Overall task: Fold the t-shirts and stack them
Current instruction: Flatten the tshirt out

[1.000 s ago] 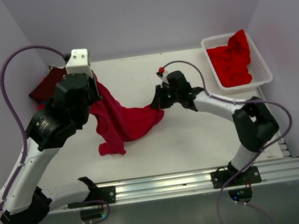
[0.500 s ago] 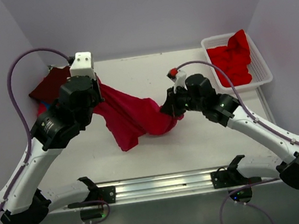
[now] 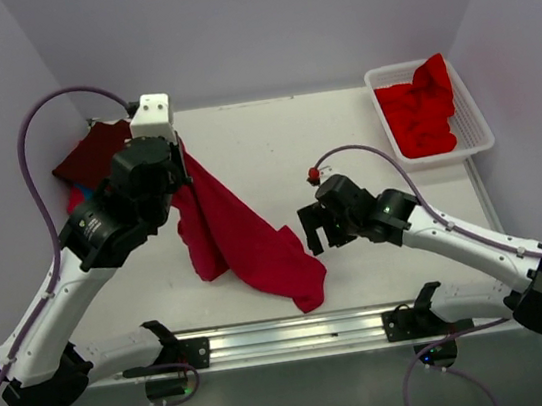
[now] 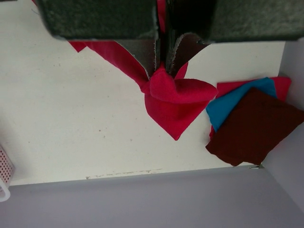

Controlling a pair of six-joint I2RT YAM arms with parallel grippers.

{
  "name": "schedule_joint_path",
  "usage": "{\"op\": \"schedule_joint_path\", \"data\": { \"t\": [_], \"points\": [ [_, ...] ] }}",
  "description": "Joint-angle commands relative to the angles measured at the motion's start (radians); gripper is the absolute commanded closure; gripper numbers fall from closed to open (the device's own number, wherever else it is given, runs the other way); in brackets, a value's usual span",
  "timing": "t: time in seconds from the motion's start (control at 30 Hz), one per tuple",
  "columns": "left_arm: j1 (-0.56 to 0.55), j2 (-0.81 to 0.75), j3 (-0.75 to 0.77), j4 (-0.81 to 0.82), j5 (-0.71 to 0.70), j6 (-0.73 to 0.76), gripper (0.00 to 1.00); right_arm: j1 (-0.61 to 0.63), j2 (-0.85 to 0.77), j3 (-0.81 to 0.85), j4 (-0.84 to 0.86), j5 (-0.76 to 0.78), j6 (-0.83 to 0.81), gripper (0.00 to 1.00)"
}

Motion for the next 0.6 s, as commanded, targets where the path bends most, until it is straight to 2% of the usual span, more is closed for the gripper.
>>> {"op": "schedule_joint_path", "data": {
  "t": [0.0,0.07,0.1,0.2,0.33,0.57],
  "points": [
    [-0.004,-0.008,0.009,0.061,0.008,-0.015,1.0,-0.032,0.092,0.036,0.071,0.2,0.013,0.13],
    [-0.002,-0.013,0.011,0.054,0.014,-0.022,1.0,-0.057,0.178,0.024,0.156,0.184,0.007,0.24],
    [-0.002,-0.016,0.011,0.051,0.015,-0.025,1.0,-0.084,0.203,0.02,0.19,0.142,0.007,0.36],
    [-0.002,-0.024,0.011,0.032,0.011,-0.033,1.0,-0.115,0.304,0.012,0.311,0.064,-0.006,0.49],
    [-0.002,-0.044,0.012,0.02,0.007,-0.042,1.0,-0.134,0.393,0.033,0.396,-0.031,-0.021,0.54],
    [-0.002,-0.054,0.005,0.009,0.011,-0.055,1.0,-0.213,0.524,0.047,0.534,-0.244,-0.027,0.55]
  ]
}}
